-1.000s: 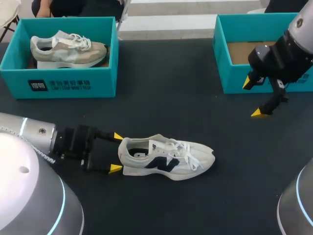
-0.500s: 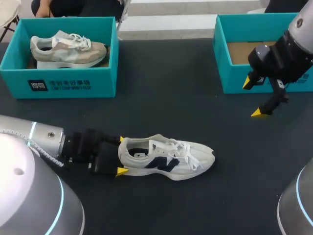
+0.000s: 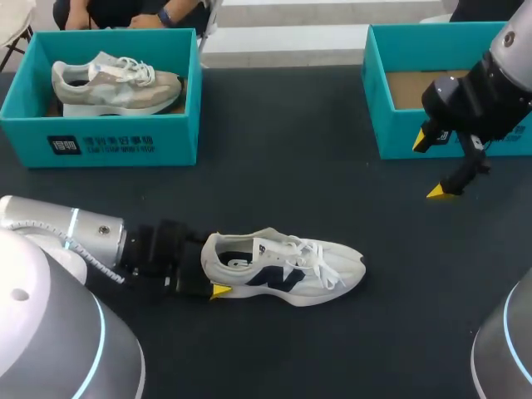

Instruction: Take the shoe out of the shoebox, open the shoe tongue, remove and reinsert the insole, then place the shoe into the shoebox

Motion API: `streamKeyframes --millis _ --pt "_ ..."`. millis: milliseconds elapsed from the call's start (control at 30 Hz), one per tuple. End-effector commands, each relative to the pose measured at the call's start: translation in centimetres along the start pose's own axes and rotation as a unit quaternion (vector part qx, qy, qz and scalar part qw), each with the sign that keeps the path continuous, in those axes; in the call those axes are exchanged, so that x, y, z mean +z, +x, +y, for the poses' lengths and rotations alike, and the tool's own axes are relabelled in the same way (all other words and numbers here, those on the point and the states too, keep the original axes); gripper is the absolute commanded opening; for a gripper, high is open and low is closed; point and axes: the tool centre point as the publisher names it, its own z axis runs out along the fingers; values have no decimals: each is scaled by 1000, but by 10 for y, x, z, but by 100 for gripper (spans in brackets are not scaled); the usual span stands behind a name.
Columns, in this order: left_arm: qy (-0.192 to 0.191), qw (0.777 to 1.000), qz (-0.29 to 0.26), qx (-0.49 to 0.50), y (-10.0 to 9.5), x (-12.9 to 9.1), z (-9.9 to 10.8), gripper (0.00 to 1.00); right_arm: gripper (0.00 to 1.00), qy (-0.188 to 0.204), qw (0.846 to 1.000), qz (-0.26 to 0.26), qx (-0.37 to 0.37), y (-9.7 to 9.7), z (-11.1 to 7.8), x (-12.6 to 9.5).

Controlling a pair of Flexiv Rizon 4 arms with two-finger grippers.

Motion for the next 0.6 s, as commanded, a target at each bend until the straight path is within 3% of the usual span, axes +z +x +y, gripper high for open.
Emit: streamKeyframes --millis 33,67,600 --pt "-3 1000 -2 -1 -2 5 2 8 100 1 1000 1 0 -1 0 1" --pt "-3 1000 -3 -1 -2 5 2 0 100 1 1000 1 0 -1 0 1" --pt "14 999 -33 -15 -1 -3 0 0 100 1 1000 1 0 -1 0 1"
